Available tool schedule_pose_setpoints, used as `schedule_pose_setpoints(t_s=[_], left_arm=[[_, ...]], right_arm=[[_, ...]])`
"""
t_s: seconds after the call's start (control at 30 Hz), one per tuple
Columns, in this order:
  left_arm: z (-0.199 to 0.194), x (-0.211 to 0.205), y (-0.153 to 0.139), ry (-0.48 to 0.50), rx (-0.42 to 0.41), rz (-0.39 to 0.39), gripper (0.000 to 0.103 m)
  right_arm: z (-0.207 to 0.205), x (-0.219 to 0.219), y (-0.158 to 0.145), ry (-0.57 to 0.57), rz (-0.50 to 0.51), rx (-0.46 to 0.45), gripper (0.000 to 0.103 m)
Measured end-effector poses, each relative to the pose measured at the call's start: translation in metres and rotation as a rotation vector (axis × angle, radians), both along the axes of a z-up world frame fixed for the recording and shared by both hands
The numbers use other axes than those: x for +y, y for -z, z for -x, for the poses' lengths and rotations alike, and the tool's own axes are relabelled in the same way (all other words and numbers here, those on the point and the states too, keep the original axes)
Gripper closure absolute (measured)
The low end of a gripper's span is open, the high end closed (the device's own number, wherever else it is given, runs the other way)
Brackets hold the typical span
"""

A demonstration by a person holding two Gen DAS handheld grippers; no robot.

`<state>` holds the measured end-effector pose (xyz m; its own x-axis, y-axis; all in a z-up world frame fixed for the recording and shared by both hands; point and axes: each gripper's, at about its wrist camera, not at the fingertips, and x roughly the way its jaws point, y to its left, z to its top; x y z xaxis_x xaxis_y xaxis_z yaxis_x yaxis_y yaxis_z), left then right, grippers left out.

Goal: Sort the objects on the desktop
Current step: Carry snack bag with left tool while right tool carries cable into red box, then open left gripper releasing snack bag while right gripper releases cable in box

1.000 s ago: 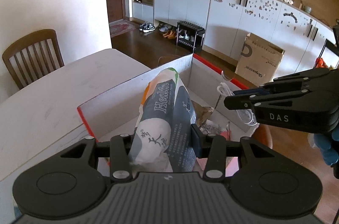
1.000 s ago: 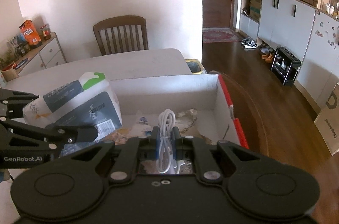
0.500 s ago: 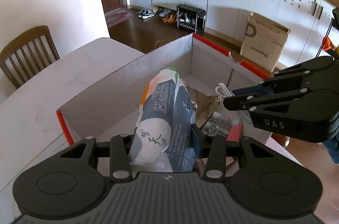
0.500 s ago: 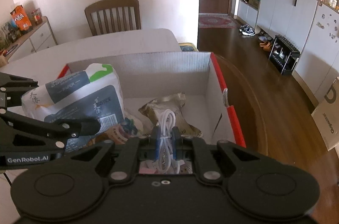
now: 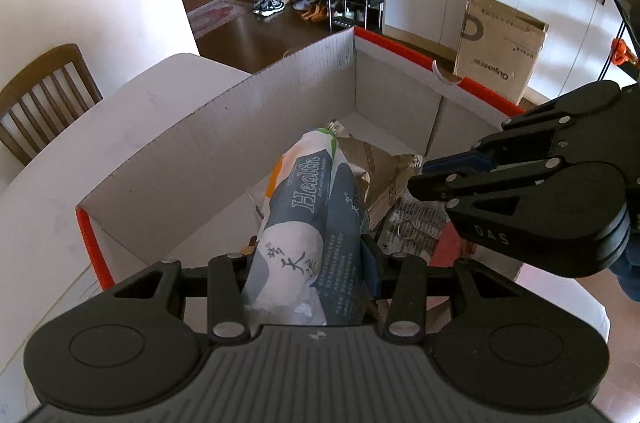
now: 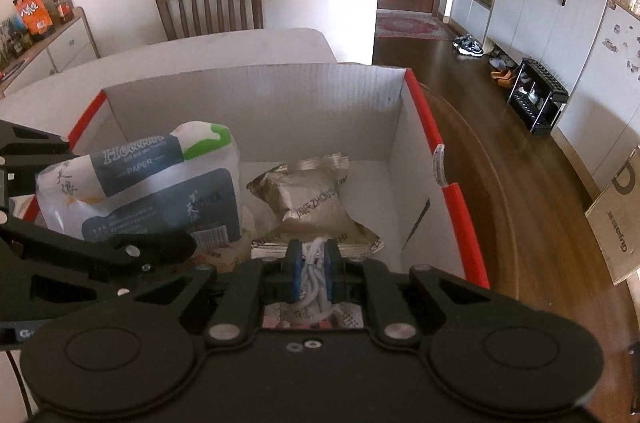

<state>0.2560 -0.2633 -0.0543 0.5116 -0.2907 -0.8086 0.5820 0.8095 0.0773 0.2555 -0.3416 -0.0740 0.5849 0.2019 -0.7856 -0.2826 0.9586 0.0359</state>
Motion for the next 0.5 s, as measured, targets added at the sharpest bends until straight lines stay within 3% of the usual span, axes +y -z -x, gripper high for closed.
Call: schedule_pose_setpoints(t_s=[0.13,0.37,0.47,0.5], left_arm=[[-0.001,-0.001,0.002,0.002,0.006,-0.004,0.059],[0.001,0.0,0.001,0.007,0.002,-0.004,0.058],[0.003,0.003,-0.001,-0.001,0.002,0.008,0.052],[0.003,0.004,-0.001,-0.003,0.001,0.012,0.045]], right_arm=[[-0.004,0.001,0.006,-0.004,-0.002,0.018,0.095],[0.003,-0.001,0.001,-0.036,0.001,0.006,0.084],[0.007,-0.006,-0.003,-0.038,-0.006,0.003,0.081],[0.008,-0.008,-0.004,-0.036,-0.01,0.002,0.081]])
